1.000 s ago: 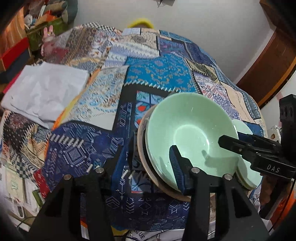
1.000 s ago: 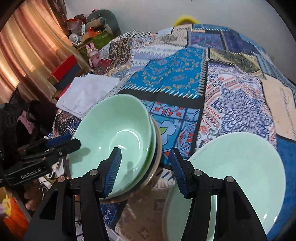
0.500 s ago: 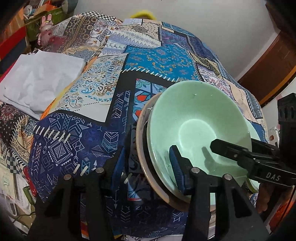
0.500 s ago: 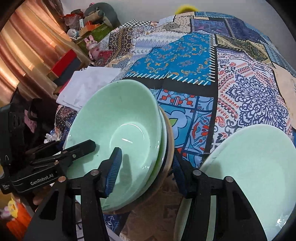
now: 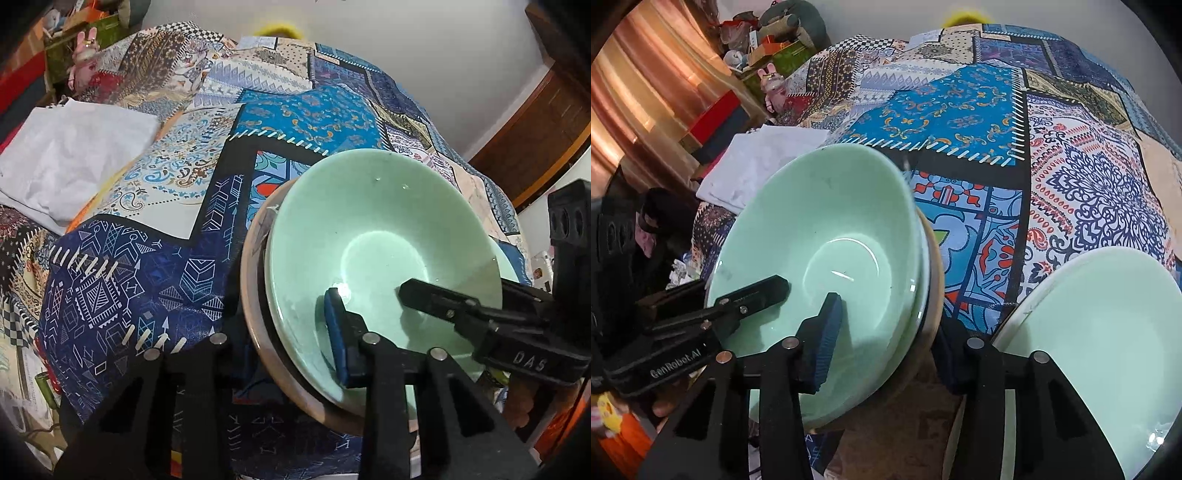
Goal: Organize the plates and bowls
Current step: 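Lower the mint green bowl into the white bowl with both grippers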
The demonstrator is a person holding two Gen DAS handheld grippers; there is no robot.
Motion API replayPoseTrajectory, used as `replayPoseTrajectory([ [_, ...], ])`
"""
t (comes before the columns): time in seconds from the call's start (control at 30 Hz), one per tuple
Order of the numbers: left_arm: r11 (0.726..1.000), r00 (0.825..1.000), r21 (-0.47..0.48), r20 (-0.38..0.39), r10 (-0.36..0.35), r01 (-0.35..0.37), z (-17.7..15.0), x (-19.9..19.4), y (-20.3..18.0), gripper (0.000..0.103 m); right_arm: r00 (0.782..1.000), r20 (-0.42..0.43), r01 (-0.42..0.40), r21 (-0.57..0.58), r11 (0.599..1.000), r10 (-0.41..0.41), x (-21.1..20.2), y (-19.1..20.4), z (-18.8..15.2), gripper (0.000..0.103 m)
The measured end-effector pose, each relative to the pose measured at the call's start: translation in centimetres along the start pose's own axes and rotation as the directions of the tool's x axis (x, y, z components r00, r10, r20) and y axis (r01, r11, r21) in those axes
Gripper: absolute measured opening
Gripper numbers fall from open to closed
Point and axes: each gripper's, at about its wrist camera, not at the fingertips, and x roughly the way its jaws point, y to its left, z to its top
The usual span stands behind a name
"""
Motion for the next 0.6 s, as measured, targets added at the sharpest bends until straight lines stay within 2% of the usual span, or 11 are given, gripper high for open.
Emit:
replayPoseTrajectory([
  [0.2,1.000,1.000,-0.015,0.009,0.021,-0.021,-0.1,-0.2,-0.1,0.033,0.999,0.016,-0.040,0.080,0.996,0.039,-0.2,-0.7,0.2,0.031],
  [0.33,0.999,0.999,-0.032,0.008,0.042,-0.042,-0.1,-0.3,-0.2,0.034,0.999,0.039,-0.036,0.101,0.994,0.032,-0.3,-0.5,0.0,0.031],
  [0.6,0.996,0.996,-0.006,0.011,0.093,-0.093,0.3,-0.5,-1.0,0.035,0.997,0.058,-0.048,0.129,0.990,0.041,-0.5,-0.7,0.0,0.031],
])
